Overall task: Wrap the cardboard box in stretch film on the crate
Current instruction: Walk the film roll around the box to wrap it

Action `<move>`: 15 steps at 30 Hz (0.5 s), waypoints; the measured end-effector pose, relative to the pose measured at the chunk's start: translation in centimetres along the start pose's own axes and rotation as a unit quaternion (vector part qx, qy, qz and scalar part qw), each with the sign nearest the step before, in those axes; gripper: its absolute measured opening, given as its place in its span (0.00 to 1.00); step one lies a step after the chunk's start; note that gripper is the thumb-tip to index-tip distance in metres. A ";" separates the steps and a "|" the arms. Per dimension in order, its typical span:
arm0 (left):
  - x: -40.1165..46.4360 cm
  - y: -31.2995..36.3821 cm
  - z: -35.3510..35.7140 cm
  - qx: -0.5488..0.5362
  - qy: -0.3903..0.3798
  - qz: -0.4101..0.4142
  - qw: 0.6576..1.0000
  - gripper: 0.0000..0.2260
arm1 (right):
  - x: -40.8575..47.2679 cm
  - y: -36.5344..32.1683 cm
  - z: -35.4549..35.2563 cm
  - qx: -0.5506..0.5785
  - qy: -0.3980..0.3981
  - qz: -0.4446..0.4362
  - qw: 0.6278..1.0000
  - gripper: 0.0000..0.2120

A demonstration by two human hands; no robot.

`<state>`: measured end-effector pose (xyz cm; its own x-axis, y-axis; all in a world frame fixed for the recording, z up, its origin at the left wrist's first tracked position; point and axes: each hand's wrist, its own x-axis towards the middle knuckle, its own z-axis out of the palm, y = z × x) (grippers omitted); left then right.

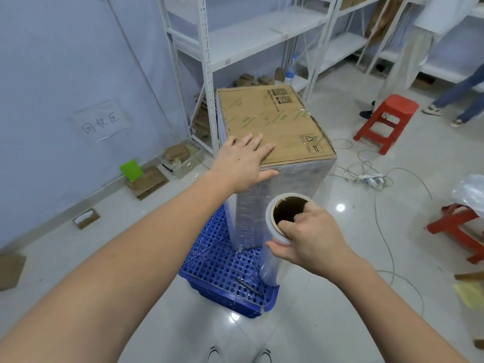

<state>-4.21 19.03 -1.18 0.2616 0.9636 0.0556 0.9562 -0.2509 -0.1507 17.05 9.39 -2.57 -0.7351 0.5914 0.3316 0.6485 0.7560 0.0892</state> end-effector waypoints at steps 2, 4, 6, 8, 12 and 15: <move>-0.4 -0.1 0.3 0.000 0.004 -0.003 1.000 0.36 | 0.1 -0.3 0.1 0.015 0.007 -0.016 1.000 0.22; -0.8 -0.2 0.6 -0.001 0.010 -0.004 1.000 0.36 | 0.2 -0.8 0.1 0.031 0.009 -0.030 0.999 0.22; -1.1 -0.2 1.0 -0.002 0.011 -0.009 1.000 0.35 | 0.2 -1.1 0.2 0.041 0.012 -0.044 0.998 0.21; -1.2 -0.2 1.1 -0.002 0.011 -0.012 1.000 0.35 | 0.4 -1.3 0.0 0.055 0.010 -0.052 0.997 0.21; -1.0 -0.2 1.2 -0.003 0.012 -0.013 1.000 0.36 | 0.8 -1.5 0.1 0.082 0.014 -0.050 0.995 0.21; -1.2 -0.1 1.2 0.003 0.013 -0.012 1.000 0.36 | 0.8 -1.7 0.8 0.088 -0.013 -0.064 0.994 0.21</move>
<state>-4.79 17.97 -2.46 0.2416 0.9666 0.0859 0.9617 -0.2267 -0.1542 15.16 8.81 -3.20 -0.8154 0.4934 0.3028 0.5071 0.8611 -0.0374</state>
